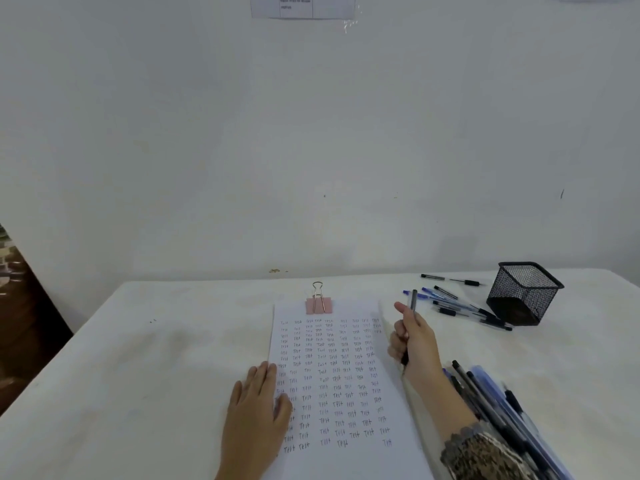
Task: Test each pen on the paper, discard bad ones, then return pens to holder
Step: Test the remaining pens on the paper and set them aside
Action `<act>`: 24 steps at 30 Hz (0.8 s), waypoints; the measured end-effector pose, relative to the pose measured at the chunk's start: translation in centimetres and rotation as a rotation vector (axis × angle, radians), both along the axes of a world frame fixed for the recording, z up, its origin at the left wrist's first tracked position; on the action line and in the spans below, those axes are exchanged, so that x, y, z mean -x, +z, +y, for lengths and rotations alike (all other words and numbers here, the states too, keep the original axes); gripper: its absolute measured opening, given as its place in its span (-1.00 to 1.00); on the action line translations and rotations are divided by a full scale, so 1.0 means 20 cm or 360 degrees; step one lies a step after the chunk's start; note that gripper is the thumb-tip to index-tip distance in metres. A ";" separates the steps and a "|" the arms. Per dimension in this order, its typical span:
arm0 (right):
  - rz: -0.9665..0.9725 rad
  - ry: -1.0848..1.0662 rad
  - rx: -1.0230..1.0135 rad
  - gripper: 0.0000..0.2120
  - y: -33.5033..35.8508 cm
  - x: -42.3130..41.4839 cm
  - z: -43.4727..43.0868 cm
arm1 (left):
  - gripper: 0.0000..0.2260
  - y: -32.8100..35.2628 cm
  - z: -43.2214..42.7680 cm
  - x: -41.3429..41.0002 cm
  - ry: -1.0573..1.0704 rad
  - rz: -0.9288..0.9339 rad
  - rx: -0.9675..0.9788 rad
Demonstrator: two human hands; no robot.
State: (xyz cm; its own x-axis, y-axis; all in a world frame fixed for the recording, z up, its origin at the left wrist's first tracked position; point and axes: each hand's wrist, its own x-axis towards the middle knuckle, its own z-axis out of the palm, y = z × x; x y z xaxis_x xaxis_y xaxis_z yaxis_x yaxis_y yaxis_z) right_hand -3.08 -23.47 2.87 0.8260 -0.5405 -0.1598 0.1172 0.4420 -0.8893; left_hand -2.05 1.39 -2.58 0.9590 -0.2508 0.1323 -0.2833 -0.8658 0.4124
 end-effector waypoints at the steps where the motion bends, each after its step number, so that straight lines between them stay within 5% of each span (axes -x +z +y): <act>1: 0.0011 -0.0064 -0.0017 -0.86 0.01 0.03 0.02 | -0.14 0.00 0.00 0.00 -0.0001 0.0004 0.0002; 9: 0.0198 -0.0400 0.0246 -0.73 0.01 0.22 0.17 | -0.13 0.01 0.00 0.01 -0.0013 0.0008 -0.0035; 15: 0.0776 -0.0171 0.1554 -0.83 0.04 0.45 -0.04 | -0.14 0.01 0.00 0.01 0.0003 -0.0002 -0.0002; 18: 0.1298 -0.0110 0.2182 -0.78 0.00 0.54 -0.14 | -0.27 0.02 0.00 0.02 -0.0011 0.0016 -0.0001; 21: 0.1485 -0.0062 0.2365 -0.69 -0.03 0.58 -0.15 | -0.51 0.03 0.00 0.03 -0.0009 0.0039 -0.0001; 24: 0.1675 -0.0009 0.2466 -0.64 0.00 0.60 -0.14 | -0.51 0.04 -0.01 0.03 -0.0002 0.0054 -0.0001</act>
State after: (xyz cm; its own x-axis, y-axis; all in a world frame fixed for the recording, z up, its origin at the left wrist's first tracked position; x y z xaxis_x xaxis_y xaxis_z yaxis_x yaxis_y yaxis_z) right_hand -15.04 -26.22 2.87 0.7260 -0.6868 0.0353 -0.6759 -0.7221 -0.1476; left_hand -2.62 1.28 -1.79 0.9626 -0.2519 0.0998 -0.2702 -0.8657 0.4213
